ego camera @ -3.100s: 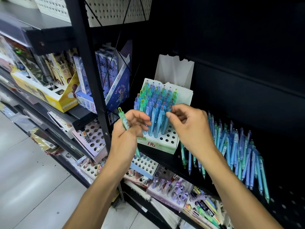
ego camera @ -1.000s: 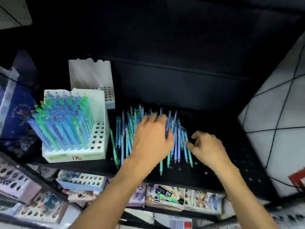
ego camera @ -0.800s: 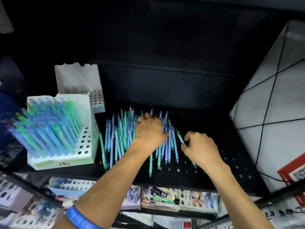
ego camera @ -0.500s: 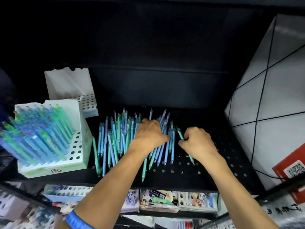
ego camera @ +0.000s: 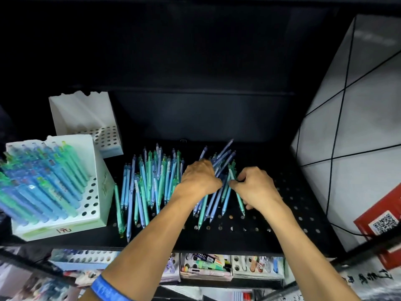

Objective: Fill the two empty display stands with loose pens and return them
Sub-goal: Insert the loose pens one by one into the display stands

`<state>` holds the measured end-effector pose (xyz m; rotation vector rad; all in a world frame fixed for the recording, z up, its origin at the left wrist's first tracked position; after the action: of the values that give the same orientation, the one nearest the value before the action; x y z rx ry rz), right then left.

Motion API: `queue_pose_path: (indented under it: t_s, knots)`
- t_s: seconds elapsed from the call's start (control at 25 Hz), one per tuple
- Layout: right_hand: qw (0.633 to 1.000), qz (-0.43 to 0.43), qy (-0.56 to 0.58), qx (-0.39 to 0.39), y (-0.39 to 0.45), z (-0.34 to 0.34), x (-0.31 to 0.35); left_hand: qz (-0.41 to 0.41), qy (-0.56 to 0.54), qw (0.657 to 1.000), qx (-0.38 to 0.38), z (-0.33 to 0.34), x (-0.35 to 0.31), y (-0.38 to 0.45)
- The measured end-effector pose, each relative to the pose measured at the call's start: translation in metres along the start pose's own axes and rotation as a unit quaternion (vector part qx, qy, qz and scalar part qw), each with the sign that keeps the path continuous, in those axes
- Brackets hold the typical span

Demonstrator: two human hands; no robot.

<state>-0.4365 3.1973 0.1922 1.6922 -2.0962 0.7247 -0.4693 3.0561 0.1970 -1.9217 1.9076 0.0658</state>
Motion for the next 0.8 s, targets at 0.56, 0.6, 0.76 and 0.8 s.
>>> queue_pose_path:
  t_s: [0.56,0.6,0.76,0.8]
  knots:
    - [0.977,-0.159,-0.135,-0.039,0.134,0.007,0.021,0.004,0.010,1.000,-0.007,0.000,0.009,-0.001]
    - [0.981,-0.149,-0.109,-0.059,0.134,0.003,0.017,0.004,0.009,1.000,-0.010,0.000,0.010,-0.002]
    - [0.988,-0.078,-0.037,-0.126,0.133,-0.009,0.005,-0.002,0.008,1.000,-0.030,0.002,0.011,0.001]
    - [0.988,-0.058,-0.026,-0.139,0.133,-0.012,0.002,-0.004,0.006,1.000,-0.029,0.003,0.011,0.000]
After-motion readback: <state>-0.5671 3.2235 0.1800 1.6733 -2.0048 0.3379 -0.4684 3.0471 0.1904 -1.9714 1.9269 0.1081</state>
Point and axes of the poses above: each hand's wrist, its own y-axis towards the middle knuckle, its own z-axis out of the palm, x = y × z, the point moved 4 cm from there along y, towards the middle knuckle
